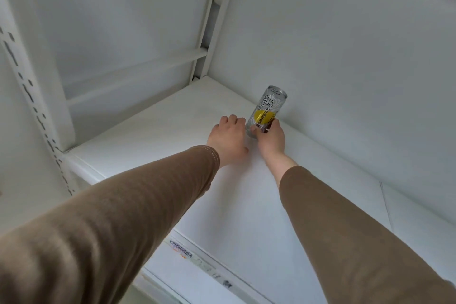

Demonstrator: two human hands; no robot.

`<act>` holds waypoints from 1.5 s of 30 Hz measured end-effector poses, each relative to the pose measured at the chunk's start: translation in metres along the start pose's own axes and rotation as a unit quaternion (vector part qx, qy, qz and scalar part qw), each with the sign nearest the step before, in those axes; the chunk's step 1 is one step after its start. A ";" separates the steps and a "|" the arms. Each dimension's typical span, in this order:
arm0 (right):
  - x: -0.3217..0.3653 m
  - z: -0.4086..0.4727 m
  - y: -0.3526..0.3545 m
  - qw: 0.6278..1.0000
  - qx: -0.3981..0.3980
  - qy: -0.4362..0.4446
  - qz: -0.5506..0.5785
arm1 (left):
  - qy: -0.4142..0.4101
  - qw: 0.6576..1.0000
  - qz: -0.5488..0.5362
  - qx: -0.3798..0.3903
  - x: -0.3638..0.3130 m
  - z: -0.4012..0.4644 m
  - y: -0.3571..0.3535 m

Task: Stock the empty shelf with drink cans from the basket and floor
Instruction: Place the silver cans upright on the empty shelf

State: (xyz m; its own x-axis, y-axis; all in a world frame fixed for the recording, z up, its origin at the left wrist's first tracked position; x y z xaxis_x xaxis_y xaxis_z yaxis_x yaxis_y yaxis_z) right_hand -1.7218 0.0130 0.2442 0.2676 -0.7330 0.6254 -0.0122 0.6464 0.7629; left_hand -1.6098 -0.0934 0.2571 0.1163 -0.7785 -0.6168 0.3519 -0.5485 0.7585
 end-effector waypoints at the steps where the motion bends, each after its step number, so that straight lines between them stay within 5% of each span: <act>1: 0.002 0.007 -0.002 1.000 0.001 0.001 -0.004 | 0.000 1.000 0.001 0.001 0.004 0.005 0.000; 19: 0.007 0.015 -0.014 0.994 0.085 -0.055 -0.043 | 0.011 0.999 0.012 0.028 0.035 0.013 0.005; 26: 0.020 -0.097 0.031 0.984 0.087 0.092 -0.122 | -0.010 0.999 0.033 0.012 0.008 -0.059 0.022; 37: 0.017 -0.336 0.089 0.946 0.043 0.275 -0.166 | -0.032 0.998 0.011 -0.054 -0.022 -0.290 0.050; 45: -0.046 -0.467 0.038 0.920 0.040 0.328 -0.209 | -0.075 0.997 0.017 -0.003 0.003 -0.420 -0.017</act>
State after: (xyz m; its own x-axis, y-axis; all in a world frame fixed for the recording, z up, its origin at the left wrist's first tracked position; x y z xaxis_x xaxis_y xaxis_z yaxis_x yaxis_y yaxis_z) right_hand -1.2843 0.1704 0.1678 0.7888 -0.6116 0.0605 0.1599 0.2993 0.9407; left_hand -1.2251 0.0418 0.1538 -0.0124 -0.8344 -0.5511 0.3552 -0.5188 0.7776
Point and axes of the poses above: each hand's wrist, its own z-axis towards the middle knuckle, its own y-axis out of the back of the hand, x = y × z, the point moved 9 cm from there along z, towards the middle knuckle, and after that the axes turned 10 degrees about -z, right-handed, at the moved point
